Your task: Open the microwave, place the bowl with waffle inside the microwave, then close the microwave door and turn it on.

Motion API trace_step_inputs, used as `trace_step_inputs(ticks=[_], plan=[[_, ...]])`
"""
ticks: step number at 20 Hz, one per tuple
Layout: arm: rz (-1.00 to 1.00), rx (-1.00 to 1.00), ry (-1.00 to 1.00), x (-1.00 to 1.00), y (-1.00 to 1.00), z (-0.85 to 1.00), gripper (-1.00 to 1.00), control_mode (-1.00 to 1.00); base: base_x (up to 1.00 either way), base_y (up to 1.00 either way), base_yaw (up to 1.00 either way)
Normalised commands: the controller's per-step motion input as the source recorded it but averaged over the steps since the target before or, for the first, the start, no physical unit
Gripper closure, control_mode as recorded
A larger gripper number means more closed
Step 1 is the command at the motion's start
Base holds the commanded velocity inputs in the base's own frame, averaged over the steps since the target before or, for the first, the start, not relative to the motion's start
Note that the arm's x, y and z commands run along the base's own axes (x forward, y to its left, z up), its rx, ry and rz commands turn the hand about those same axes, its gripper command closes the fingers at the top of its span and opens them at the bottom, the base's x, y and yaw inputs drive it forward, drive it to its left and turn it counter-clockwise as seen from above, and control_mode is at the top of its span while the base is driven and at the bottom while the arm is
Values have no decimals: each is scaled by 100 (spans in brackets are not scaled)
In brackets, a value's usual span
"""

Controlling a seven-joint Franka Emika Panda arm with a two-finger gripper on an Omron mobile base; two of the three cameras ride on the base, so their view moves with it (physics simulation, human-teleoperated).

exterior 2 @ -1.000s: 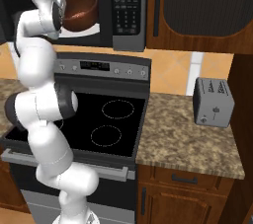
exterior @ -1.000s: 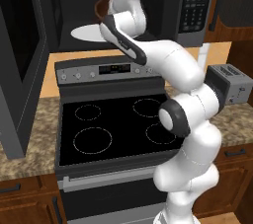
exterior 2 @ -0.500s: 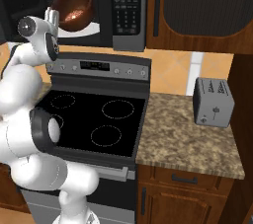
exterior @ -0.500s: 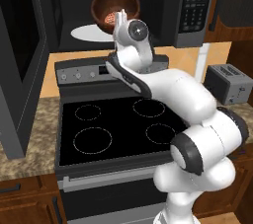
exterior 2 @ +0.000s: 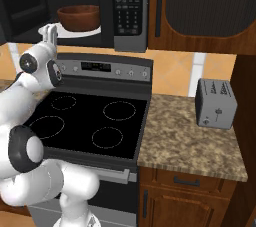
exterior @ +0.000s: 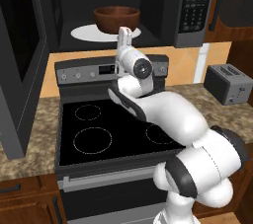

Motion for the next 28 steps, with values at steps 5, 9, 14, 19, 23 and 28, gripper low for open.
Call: trace_step_inputs(ticks=[5, 9, 14, 19, 23, 28], plan=[[0, 4, 3, -100, -27, 15, -100, -100, 0, 0, 0], [0, 4, 13, -100, -38, 41, -100, -100, 0, 0, 0], [0, 2, 16, -100, -35, 83, -100, -100, 0, 0, 0], [1, 0, 29, -100, -10, 49, -100, -100, 0, 0, 0], [6, -3, 25, -100, -8, 4, -100, -100, 0, 0, 0], [5, -3, 10, -100, 2, -15, -100, -100, 0, 0, 0]])
